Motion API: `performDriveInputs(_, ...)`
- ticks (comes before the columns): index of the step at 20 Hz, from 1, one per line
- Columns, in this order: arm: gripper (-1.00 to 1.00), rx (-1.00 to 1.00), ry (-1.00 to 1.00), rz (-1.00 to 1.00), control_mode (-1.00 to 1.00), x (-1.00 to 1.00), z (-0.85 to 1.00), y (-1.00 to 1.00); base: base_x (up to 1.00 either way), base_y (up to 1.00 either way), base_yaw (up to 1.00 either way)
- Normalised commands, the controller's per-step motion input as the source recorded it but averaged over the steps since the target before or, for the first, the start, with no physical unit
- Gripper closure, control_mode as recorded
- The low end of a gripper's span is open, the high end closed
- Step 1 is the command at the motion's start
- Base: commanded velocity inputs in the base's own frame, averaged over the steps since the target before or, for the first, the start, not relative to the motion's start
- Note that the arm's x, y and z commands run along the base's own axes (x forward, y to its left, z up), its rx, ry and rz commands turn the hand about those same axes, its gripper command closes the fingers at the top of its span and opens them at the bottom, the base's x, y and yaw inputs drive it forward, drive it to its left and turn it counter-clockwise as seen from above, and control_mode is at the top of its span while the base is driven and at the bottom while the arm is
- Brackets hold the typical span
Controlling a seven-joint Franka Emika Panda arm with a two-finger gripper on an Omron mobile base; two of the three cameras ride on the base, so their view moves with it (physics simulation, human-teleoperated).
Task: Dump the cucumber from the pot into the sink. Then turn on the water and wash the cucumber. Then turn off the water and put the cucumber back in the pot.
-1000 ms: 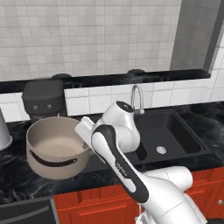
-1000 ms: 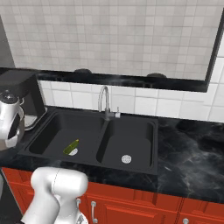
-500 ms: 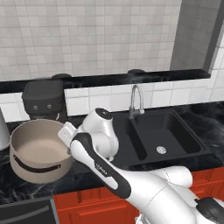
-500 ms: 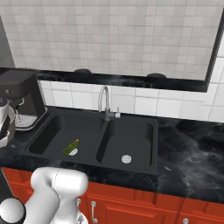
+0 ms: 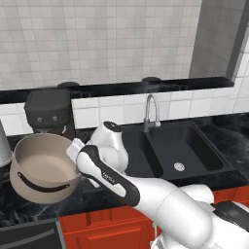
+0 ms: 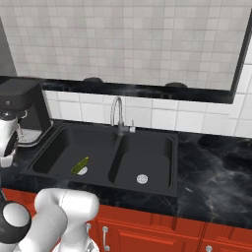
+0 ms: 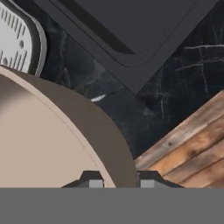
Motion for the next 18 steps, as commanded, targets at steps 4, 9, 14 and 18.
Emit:
performDriveInputs(4,1.00,0.00,0.17,-0.09,-1.00,0.05,-0.16,0.00,0.00,0.00,0.00)
performDriveInputs(9,1.00,-0.03,0.22,-0.11,-1.00,0.03,-0.25,0.00,0.00,0.00,0.00)
performDriveInputs(14,1.00,-0.04,0.16,-0.12,-1.00,0.00,-0.20,0.00,0.00,0.00,0.00)
performDriveInputs(18,1.00,-0.06,0.04,-0.12,-1.00,0.00,-0.15,0.11,0.00,0.00,0.00)
